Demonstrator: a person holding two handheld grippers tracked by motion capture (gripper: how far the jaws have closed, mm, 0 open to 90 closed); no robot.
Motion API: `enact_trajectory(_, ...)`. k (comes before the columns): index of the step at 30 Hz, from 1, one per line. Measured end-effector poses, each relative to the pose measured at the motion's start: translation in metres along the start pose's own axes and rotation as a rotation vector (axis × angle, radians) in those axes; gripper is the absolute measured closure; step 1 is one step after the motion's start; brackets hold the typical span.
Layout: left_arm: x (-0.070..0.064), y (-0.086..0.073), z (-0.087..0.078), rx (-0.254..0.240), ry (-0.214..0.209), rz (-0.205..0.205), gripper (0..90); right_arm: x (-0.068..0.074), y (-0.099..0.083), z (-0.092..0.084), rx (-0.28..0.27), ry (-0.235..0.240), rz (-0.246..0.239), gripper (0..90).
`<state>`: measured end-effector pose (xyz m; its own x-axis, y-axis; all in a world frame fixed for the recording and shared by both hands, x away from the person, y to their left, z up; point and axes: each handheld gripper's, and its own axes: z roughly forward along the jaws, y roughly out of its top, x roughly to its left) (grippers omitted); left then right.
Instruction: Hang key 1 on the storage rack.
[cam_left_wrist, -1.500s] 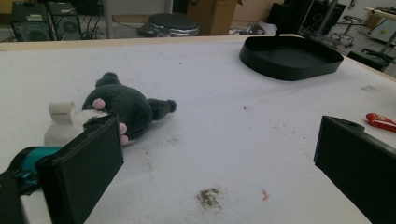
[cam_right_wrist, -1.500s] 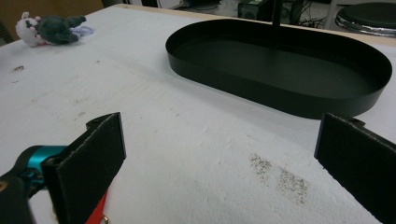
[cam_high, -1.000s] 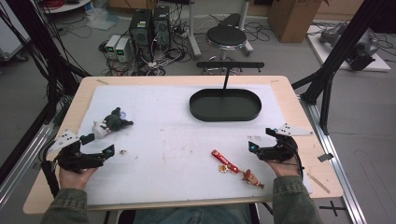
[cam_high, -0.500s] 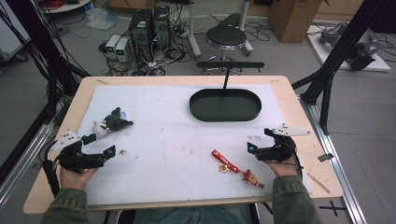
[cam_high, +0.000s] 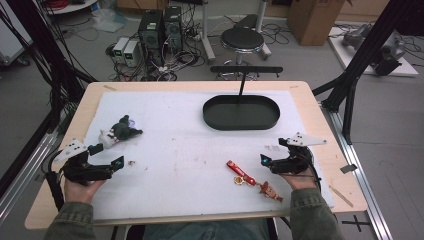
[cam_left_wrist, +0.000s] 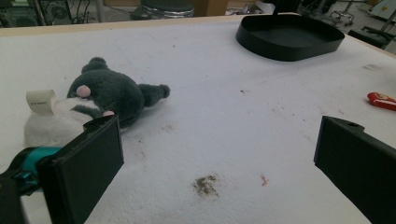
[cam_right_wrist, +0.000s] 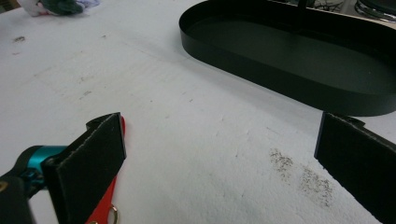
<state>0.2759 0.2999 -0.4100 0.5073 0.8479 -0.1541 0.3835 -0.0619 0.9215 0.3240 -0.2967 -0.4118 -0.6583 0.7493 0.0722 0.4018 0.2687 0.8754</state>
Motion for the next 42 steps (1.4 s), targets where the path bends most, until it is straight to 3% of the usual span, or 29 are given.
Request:
enact_trajectory(9, 0.000, 0.000, 0.002, 0.011, 0.005, 0.007, 1.7, 0.006, 0.005, 0.006, 0.026, -0.006, -0.018, 1.1)
enact_trajectory(18, 0.000, 0.000, 0.002, 0.014, 0.002, 0.015, 1.7, 0.019, 0.012, 0.016, 0.060, 0.029, -0.053, 1.1)
enact_trajectory(32, -0.002, -0.001, 0.004, 0.030, 0.000, 0.020, 1.7, 0.043, 0.018, 0.038, 0.175, 0.063, -0.141, 1.2)
enact_trajectory(42, -0.002, -0.001, 0.005, 0.038, -0.002, 0.027, 1.7, 0.054, 0.023, 0.056, 0.253, 0.085, -0.149, 1.2)
